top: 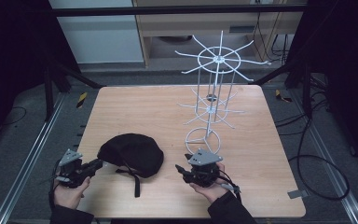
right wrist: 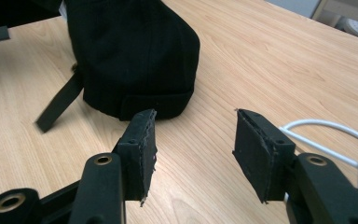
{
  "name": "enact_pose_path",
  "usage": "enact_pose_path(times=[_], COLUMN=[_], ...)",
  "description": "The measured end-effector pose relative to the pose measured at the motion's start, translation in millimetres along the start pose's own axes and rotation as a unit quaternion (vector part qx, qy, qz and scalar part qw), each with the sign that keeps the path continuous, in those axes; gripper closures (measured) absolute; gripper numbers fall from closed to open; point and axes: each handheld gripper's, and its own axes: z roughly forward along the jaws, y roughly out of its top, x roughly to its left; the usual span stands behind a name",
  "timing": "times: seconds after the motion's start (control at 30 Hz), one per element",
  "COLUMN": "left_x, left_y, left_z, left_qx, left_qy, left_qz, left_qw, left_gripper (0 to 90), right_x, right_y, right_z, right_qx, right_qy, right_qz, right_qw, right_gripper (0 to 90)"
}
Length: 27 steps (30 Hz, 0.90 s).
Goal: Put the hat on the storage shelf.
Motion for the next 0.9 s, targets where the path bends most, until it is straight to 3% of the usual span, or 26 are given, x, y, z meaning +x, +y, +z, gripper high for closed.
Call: enact_pose_path(times=[0.13, 0.27, 0.47, 0.57, 0.67, 0.9], left_x=[3.4, 0.9, -15.1, -25.1, -34.7, -47.0], left_y=[-4.0, 2.8, 26.2, 36.4, 44.5, 53.6], left_z=[3.8, -5.7, -14.3, -10.5, -1.9, 24.8], left_qx=[0.016, -0.013, -0.062, -0.069, -0.064, -0.027], left_qy=[0.012, 0.014, -0.014, -0.027, -0.045, -0.057], left_qz=[-0.007, 0.002, 0.044, 0.072, 0.093, 0.128], left_qw=[0.9998, 0.9998, 0.9970, 0.9946, 0.9926, 0.9897], left_gripper=[71.5, 63.4, 49.1, 45.0, 41.7, 39.6], right_x=[-5.3, -12.0, -26.0, -34.3, -44.1, -66.1], right_y=[-6.8, -13.9, -26.2, -34.3, -43.2, -61.4], right_z=[-4.6, -12.8, -30.5, -41.7, -51.8, -75.2], right_qx=[0.000, -0.001, -0.005, -0.005, -0.006, -0.006], right_qy=[-0.009, -0.017, -0.035, -0.049, -0.064, -0.099], right_qz=[0.004, 0.010, 0.024, 0.031, 0.040, 0.066], right_qw=[1.0000, 0.9998, 0.9991, 0.9983, 0.9971, 0.9928], right_gripper=[48.7, 49.1, 49.2, 49.1, 49.1, 48.8])
